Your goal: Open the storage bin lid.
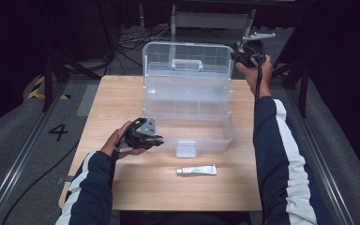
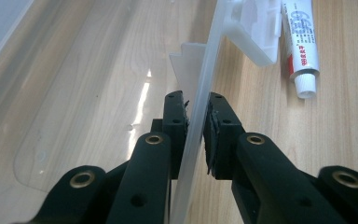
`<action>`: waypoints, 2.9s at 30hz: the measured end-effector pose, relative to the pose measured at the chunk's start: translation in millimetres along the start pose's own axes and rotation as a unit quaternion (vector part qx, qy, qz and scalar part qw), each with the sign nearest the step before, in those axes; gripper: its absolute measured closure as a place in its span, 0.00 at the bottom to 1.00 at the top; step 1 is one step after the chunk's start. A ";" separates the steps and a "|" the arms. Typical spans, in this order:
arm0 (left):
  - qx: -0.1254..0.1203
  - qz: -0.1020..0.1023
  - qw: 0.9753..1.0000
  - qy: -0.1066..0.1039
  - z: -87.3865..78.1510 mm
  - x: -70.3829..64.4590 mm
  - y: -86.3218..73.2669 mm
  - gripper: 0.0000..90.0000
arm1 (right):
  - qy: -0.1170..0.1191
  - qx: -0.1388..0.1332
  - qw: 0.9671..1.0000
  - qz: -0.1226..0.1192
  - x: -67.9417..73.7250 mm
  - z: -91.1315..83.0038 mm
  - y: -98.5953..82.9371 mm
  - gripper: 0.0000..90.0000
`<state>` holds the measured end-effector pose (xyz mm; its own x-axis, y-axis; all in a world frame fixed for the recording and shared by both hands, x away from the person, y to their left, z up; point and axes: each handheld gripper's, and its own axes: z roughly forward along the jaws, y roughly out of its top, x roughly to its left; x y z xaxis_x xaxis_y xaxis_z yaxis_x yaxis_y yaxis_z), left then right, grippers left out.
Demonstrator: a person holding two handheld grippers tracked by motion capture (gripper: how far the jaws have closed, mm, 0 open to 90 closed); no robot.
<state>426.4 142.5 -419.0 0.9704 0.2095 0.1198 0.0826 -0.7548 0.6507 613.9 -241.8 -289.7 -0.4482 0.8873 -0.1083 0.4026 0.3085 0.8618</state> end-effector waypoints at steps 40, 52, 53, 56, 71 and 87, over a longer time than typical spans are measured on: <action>-0.019 -0.020 1.000 0.010 0.7 -4.3 -3.5 0.87 | 0.001 0.040 0.999 0.026 -17.1 59.6 -3.8 0.92; -0.022 -0.020 1.000 0.012 1.0 -4.4 -4.1 0.87 | -0.002 0.055 0.998 0.035 -19.4 72.2 -5.5 0.92; -0.022 -0.020 1.000 0.012 1.0 -4.4 -4.1 0.87 | -0.002 0.055 0.998 0.035 -19.4 72.2 -5.5 0.92; -0.023 -0.019 0.999 0.012 1.0 -4.5 -4.1 0.87 | 0.000 0.058 0.998 0.038 -20.4 74.8 -6.0 0.92; -0.025 -0.015 1.000 0.011 0.5 -4.4 -5.3 0.86 | -0.008 0.081 0.996 0.042 -23.5 86.5 -13.4 0.92; -0.030 -0.019 0.999 0.003 2.0 -3.0 -6.7 0.87 | -0.012 0.077 0.996 0.050 -30.7 81.2 -21.0 0.96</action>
<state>423.5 145.7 -425.2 0.9658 0.2400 0.0985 0.1044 -0.7073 0.6992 684.1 -247.7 -344.7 -0.3816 0.9235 -0.0391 0.5630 0.2658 0.7825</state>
